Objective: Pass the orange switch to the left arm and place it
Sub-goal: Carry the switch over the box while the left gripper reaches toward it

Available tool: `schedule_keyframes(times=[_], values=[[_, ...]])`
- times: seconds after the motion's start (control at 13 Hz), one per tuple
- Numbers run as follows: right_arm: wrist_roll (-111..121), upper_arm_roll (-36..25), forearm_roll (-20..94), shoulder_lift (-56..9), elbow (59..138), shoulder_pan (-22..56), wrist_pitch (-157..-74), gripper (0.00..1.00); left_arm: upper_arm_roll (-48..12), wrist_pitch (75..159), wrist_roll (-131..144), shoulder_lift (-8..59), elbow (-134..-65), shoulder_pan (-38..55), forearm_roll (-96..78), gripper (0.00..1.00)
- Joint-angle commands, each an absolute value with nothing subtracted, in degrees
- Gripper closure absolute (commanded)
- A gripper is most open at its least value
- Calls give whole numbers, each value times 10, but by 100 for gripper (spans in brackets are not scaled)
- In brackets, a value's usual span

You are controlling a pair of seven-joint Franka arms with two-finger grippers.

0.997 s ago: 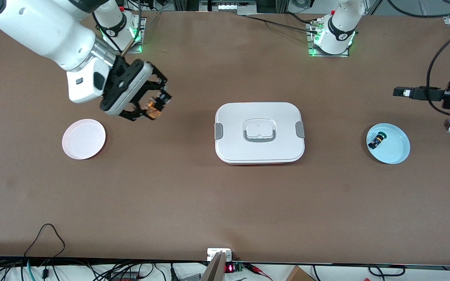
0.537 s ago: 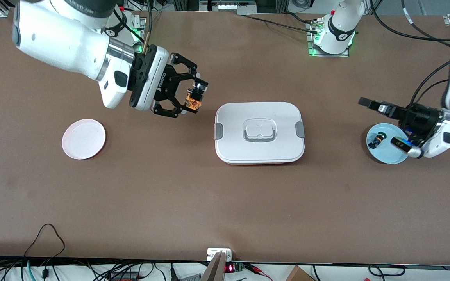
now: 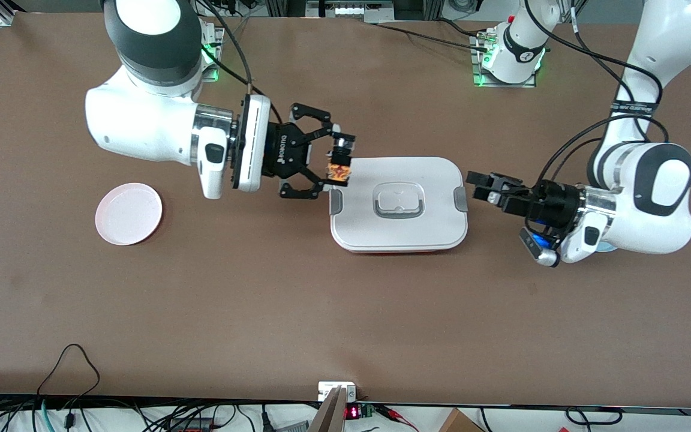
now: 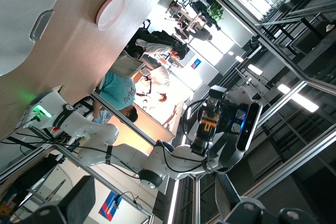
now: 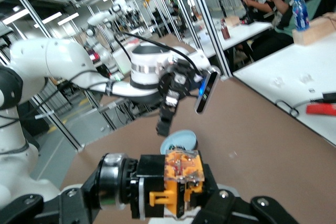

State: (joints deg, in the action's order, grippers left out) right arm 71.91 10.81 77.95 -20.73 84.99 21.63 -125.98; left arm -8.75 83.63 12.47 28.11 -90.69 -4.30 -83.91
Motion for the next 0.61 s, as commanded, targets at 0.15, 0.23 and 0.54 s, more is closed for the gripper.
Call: schedule_keyframes(times=[0.15,0.23,0.54], values=[[823,108,952,-226,850,246,-1271,100,-82,924,195,257,-897,11,-889,0],[832,108,959,-228,850,247,-1271,100,-82,935,231,242,-892,19,-889,0],[879,108,962,-233,850,249,-1271,100,-85,971,256,209,-891,39,-888,0]])
